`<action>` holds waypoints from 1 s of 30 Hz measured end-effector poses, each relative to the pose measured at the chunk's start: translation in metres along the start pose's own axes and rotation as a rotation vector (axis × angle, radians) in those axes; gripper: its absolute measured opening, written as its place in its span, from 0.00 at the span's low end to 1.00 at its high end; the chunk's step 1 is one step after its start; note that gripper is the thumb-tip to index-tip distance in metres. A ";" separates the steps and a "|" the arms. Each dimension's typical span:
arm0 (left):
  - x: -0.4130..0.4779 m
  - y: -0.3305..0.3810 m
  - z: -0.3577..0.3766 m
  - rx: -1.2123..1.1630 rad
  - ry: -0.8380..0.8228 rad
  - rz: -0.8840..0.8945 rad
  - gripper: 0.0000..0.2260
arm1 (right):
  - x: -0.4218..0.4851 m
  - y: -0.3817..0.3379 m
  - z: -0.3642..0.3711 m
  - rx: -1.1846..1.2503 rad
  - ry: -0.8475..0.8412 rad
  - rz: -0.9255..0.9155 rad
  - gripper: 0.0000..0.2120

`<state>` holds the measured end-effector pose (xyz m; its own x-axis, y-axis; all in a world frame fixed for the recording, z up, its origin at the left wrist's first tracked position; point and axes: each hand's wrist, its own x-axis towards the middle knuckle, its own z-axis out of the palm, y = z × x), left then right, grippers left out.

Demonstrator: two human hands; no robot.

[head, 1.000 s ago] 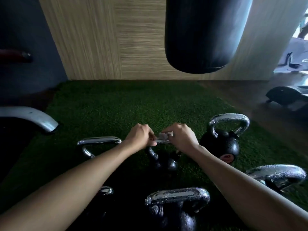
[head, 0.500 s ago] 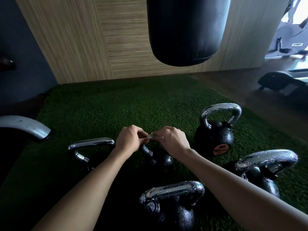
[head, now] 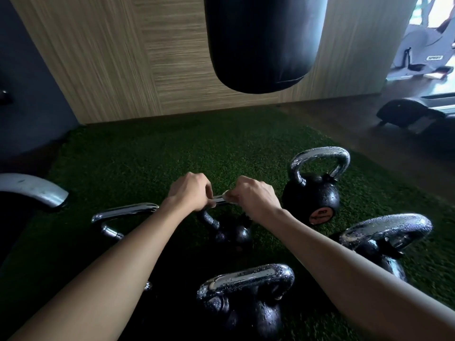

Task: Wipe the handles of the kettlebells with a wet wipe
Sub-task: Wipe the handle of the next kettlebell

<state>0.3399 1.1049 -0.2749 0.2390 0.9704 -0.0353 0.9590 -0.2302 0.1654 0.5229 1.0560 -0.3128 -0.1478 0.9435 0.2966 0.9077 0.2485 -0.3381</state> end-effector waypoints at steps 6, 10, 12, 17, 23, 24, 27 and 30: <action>0.017 0.011 0.004 -0.001 -0.156 0.143 0.20 | -0.009 0.040 -0.002 0.118 0.117 0.157 0.12; 0.002 -0.006 0.006 0.083 -0.092 0.140 0.21 | -0.002 0.030 0.007 0.179 0.115 0.079 0.09; -0.008 -0.020 0.008 0.072 -0.079 0.119 0.22 | -0.003 0.024 0.012 0.182 0.123 0.020 0.09; -0.028 -0.057 0.016 0.005 -0.033 0.116 0.24 | -0.015 0.030 0.030 0.412 0.224 0.183 0.07; -0.034 -0.074 0.023 -0.073 0.017 0.104 0.23 | -0.013 0.030 0.043 0.675 0.165 0.264 0.09; -0.034 -0.075 0.025 -0.085 0.022 0.099 0.22 | -0.012 0.030 0.044 0.693 0.168 0.270 0.09; -0.034 -0.075 0.029 -0.137 0.036 0.091 0.19 | -0.020 0.040 0.062 0.753 0.140 0.380 0.08; -0.031 -0.065 0.029 -0.148 0.037 0.113 0.19 | -0.038 0.048 0.082 0.816 0.090 0.505 0.10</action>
<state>0.2741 1.0876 -0.3134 0.3353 0.9417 0.0277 0.8929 -0.3270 0.3096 0.5398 1.0504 -0.4131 0.2471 0.9690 0.0014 0.2981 -0.0746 -0.9516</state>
